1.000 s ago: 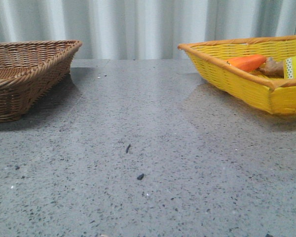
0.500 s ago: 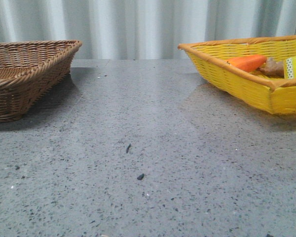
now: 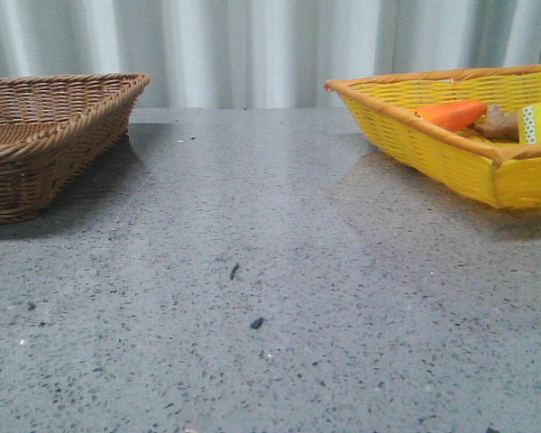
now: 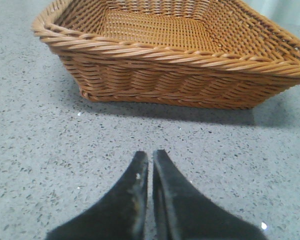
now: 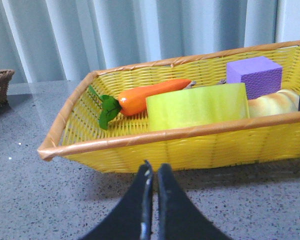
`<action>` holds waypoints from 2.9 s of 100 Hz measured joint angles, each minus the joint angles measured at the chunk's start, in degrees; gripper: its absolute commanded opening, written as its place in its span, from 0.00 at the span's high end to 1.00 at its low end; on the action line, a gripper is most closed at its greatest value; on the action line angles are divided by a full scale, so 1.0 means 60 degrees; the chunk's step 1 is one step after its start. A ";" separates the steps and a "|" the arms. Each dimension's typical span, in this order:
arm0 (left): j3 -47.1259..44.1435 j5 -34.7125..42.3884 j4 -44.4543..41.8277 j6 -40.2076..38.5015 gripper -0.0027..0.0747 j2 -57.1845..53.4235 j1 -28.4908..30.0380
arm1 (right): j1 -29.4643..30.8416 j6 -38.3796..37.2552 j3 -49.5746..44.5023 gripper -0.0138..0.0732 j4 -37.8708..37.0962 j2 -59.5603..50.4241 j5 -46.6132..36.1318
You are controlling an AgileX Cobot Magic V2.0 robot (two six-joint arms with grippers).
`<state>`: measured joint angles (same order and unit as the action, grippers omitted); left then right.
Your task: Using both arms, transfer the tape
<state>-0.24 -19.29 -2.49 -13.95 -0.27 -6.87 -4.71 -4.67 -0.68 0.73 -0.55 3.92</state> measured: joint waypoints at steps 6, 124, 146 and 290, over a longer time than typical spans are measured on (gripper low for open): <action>0.0000 0.0000 0.0000 0.0000 0.99 0.0000 0.0000 | 0.0000 0.0000 0.0000 0.91 0.0040 0.0000 -0.0022; 0.2239 0.1793 0.1538 0.0105 0.98 0.1160 -0.0018 | 0.0000 0.0373 0.2330 0.91 0.2326 0.0900 0.1744; 0.4730 0.0480 0.1273 0.1718 0.40 0.3760 -0.0018 | 0.0000 0.0415 0.5362 0.60 0.1103 0.3892 0.3424; 0.6449 -0.1536 0.1645 0.1987 0.40 0.6309 -0.2757 | -0.0222 0.1185 1.4842 0.91 -0.0474 1.6334 1.1157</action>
<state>38.45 -28.51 7.38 -2.03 37.59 -23.41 -6.05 2.43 88.37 -2.11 97.46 70.87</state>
